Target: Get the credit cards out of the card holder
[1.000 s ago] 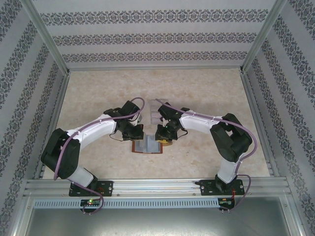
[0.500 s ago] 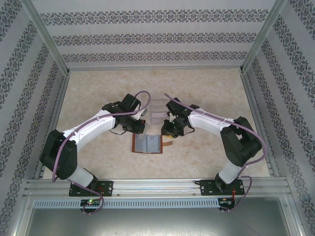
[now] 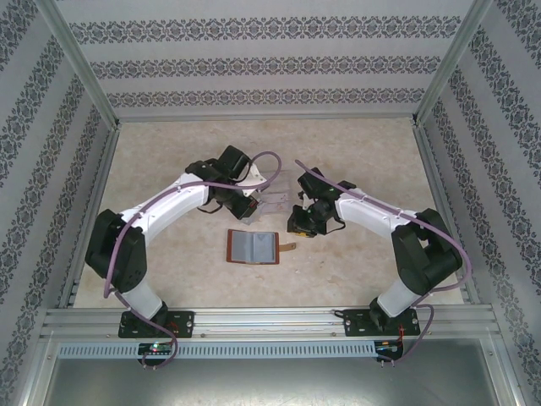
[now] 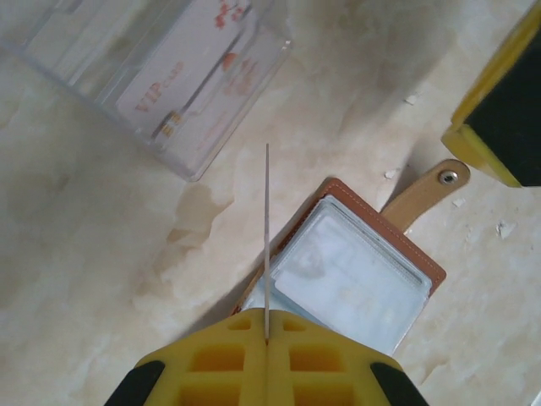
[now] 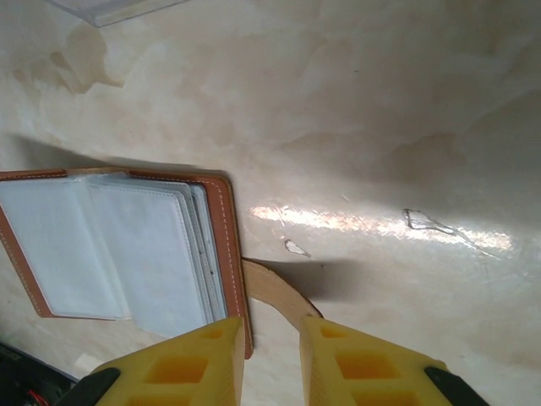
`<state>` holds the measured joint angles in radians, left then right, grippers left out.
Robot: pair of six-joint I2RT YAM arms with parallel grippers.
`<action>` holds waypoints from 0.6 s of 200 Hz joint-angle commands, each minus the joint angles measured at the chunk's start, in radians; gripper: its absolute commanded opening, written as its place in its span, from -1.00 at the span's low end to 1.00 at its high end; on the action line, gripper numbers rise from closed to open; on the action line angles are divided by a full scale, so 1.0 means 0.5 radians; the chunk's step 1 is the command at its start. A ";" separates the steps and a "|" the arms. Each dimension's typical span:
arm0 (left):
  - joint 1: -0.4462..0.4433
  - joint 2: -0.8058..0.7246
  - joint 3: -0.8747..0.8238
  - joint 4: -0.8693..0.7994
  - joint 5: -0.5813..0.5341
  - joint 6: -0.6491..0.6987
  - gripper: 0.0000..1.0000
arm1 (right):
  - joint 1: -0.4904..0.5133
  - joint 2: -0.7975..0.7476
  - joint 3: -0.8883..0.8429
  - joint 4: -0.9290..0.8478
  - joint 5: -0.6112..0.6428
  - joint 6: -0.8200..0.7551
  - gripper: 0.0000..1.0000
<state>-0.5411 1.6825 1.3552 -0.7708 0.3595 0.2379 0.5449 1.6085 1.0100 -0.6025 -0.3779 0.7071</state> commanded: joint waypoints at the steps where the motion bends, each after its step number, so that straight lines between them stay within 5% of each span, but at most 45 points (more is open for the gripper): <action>1: -0.003 0.112 0.176 -0.190 0.133 0.372 -1.00 | -0.020 -0.071 -0.038 -0.051 0.041 -0.015 -0.48; 56: -0.004 0.404 0.556 -0.463 0.104 0.938 -1.00 | -0.044 -0.116 -0.064 -0.076 0.050 -0.025 -0.47; 120: -0.001 0.744 1.079 -0.655 -0.017 1.143 -1.00 | -0.063 -0.182 -0.079 -0.102 0.095 -0.012 -0.47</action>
<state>-0.5411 2.0102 1.8111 -1.0054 0.3656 0.7216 0.5251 1.5486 0.9897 -0.6292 -0.3573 0.7071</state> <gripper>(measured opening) 0.047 0.262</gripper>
